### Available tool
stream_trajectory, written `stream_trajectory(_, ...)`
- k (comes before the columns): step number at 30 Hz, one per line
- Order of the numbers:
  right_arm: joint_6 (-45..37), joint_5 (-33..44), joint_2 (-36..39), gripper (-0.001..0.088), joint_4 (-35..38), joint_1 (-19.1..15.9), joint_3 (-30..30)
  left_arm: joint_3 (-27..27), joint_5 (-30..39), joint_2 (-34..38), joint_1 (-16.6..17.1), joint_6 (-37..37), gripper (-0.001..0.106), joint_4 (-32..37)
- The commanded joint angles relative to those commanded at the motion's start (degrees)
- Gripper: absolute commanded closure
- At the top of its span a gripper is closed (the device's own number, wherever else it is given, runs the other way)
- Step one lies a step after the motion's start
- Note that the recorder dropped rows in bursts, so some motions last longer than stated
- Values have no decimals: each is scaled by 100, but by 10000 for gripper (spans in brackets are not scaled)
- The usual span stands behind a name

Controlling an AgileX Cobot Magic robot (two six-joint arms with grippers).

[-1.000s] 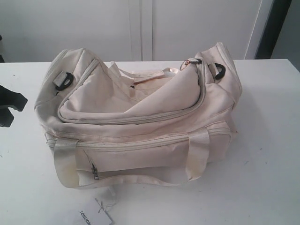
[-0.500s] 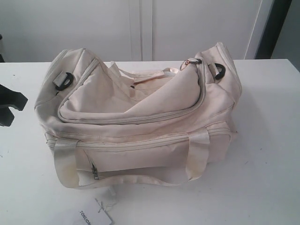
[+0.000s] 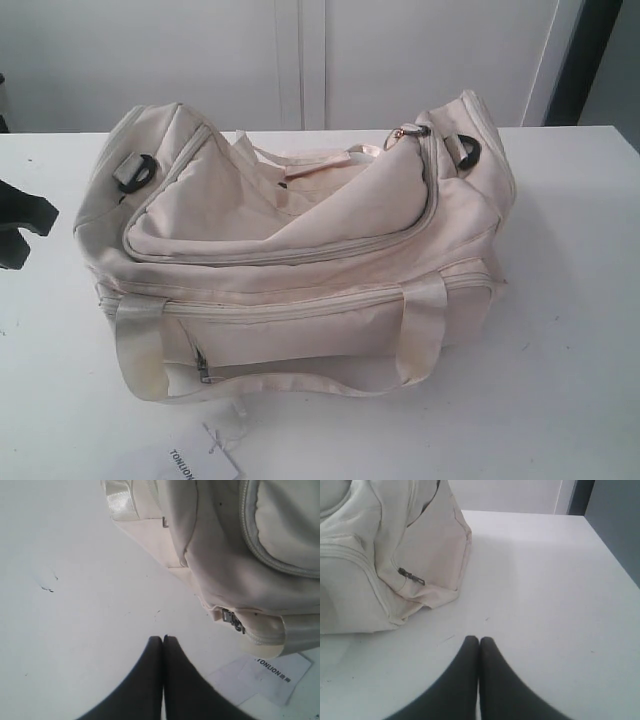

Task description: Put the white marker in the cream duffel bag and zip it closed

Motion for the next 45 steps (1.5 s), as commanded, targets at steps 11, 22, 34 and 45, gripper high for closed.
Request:
stream_trajectory(11, 0, -56, 0, 868, 0, 0, 0, 0, 0, 0, 0, 0, 1053, 0)
stream_trajectory(22, 0, -56, 0, 868, 0, 0, 0, 0, 0, 0, 0, 0, 1053, 0)
stream_trajectory(34, 0, -42, 0, 868, 40, 0, 0, 0, 0, 0, 0, 0, 1053, 0)
stream_trajectory(45, 0, -42, 0, 868, 40, 0, 0, 268, -554, -957, 0, -5, 1053, 138)
